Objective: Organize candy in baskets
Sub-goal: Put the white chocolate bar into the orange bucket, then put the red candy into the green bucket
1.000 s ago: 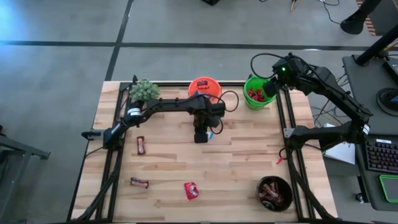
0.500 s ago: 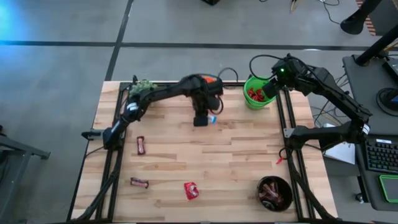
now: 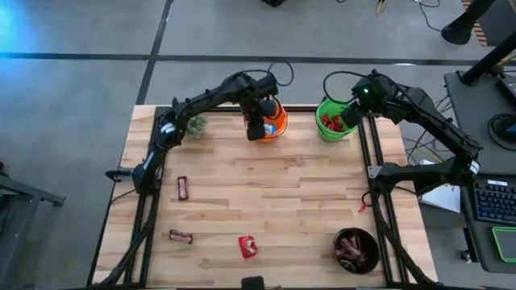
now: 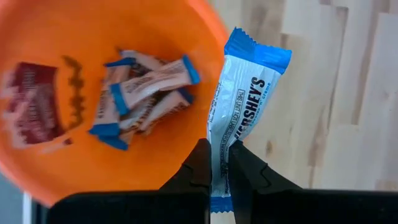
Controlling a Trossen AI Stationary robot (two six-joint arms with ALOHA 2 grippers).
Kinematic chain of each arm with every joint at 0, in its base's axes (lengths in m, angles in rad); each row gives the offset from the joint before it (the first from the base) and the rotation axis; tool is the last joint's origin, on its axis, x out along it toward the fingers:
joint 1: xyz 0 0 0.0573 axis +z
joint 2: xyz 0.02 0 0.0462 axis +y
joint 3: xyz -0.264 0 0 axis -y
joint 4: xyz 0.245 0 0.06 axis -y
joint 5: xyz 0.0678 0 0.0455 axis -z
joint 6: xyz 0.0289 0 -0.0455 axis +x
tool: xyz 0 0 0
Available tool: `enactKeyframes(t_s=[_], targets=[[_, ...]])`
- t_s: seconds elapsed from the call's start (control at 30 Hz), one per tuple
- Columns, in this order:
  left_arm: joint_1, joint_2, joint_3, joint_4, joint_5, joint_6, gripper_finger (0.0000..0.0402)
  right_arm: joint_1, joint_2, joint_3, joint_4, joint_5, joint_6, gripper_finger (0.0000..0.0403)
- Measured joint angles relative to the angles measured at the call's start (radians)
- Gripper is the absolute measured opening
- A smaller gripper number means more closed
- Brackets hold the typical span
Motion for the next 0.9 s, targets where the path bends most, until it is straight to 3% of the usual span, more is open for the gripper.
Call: enactKeyframes(t_s=[0.4, 0.9], targets=[[0.085, -0.001, 0.000, 0.105, 0.000, 0.029, 0.0007, 0.000, 0.002, -0.002, 0.000, 0.000, -0.024, 0.0160], [0.100, -0.001, 0.000, 0.092, 0.000, -0.003, 0.0148, 0.000, 0.030, -0.005, 0.004, 0.000, -0.017, 0.0160]])
